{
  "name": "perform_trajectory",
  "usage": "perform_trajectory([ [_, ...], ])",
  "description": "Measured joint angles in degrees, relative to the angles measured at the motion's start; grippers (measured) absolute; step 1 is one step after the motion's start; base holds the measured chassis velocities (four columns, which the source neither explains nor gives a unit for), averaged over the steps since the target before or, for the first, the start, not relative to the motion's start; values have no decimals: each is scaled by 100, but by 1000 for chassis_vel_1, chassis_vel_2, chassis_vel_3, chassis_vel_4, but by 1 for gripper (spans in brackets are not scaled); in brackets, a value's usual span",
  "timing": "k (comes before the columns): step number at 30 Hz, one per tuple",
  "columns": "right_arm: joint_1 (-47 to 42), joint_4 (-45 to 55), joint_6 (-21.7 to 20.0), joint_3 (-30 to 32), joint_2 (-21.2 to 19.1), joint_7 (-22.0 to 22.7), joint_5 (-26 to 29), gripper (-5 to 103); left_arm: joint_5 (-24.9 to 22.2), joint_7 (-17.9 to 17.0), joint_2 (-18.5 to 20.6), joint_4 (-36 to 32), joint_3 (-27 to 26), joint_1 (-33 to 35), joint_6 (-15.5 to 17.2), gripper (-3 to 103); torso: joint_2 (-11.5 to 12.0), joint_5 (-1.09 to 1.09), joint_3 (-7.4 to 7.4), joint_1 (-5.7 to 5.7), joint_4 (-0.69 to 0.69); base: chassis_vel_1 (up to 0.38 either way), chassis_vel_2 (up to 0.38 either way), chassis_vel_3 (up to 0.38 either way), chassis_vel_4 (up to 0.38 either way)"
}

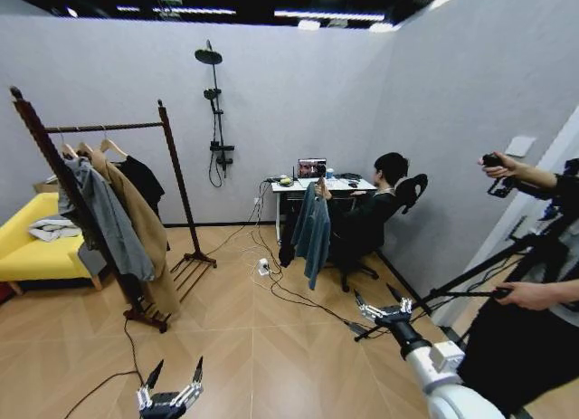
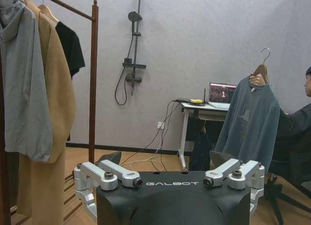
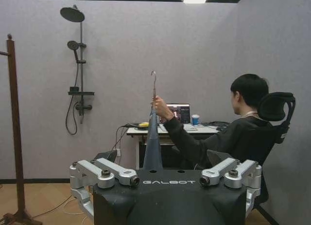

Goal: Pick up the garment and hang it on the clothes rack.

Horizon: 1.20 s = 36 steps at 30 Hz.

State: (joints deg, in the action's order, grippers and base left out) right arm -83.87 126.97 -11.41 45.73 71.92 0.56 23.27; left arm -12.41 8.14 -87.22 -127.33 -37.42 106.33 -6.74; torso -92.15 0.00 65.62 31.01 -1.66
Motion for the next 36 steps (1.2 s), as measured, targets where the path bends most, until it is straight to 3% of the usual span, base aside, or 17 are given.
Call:
perform_trajectory([
  [11,48,303,-25,50,-87,365,428,100,0,0,0,0,0,0,0,100,0,0,0,0,-1,0,0,0,0],
  [14,34,503,-126,58,-159,599,868,100,0,0,0,0,0,0,0,100,0,-1,0,0,-1,0,0,0,0],
  [24,2,587,-40,167,-145,307,785,100,0,0,0,0,0,0,0,100,-1,0,-1,-1,-2,0,0,0,0],
  [36,-46,597,57,210,-120,271,779,100,0,0,0,0,0,0,0,100,-1,0,-1,-2,-1,-97,86,96,-103],
])
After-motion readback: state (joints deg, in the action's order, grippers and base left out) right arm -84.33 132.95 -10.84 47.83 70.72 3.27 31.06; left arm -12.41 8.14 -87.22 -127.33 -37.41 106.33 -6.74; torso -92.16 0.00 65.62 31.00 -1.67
